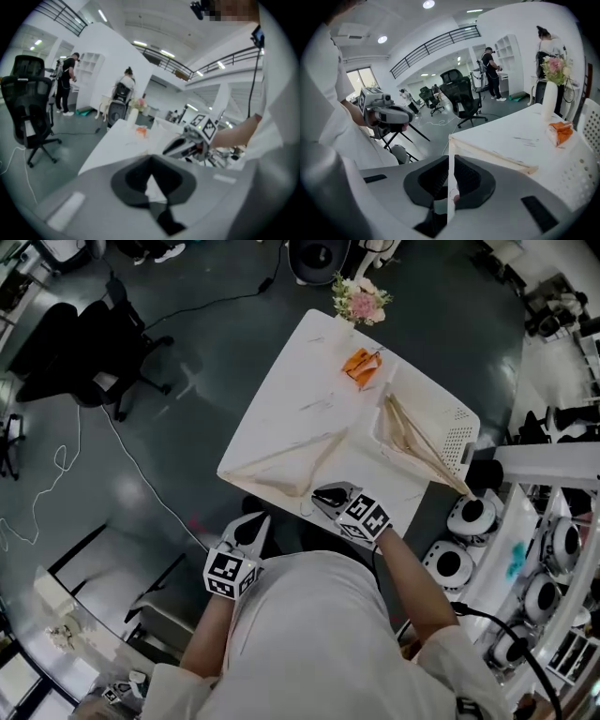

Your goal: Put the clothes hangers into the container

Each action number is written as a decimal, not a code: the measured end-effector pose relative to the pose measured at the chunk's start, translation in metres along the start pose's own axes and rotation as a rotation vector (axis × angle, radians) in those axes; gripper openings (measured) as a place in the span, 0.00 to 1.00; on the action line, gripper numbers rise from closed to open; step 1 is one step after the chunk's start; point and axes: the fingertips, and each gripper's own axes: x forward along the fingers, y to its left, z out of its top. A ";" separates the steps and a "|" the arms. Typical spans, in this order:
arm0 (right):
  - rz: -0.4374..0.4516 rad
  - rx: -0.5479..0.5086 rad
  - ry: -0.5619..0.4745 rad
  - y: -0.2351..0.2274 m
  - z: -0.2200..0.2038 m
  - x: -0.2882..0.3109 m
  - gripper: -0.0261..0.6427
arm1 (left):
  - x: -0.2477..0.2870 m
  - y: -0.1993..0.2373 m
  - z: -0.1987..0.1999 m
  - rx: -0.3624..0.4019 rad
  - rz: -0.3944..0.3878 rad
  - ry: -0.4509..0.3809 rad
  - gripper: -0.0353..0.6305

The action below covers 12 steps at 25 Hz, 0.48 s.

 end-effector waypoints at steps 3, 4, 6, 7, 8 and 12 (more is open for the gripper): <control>0.003 -0.041 0.080 0.004 -0.003 0.042 0.05 | -0.015 0.019 -0.009 -0.033 0.024 -0.003 0.06; 0.006 -0.053 0.106 0.005 -0.004 0.057 0.06 | -0.020 0.027 -0.012 -0.043 0.032 -0.003 0.06; 0.012 -0.072 0.157 0.005 -0.007 0.086 0.10 | -0.029 0.041 -0.018 -0.063 0.050 -0.001 0.06; 0.011 -0.081 0.180 0.005 -0.009 0.099 0.12 | -0.034 0.048 -0.021 -0.072 0.059 0.000 0.06; 0.007 -0.089 0.201 0.005 -0.011 0.111 0.13 | -0.039 0.054 -0.024 -0.081 0.067 0.002 0.06; -0.031 -0.129 0.280 0.003 -0.014 0.151 0.17 | -0.062 0.081 -0.034 -0.121 0.113 0.010 0.06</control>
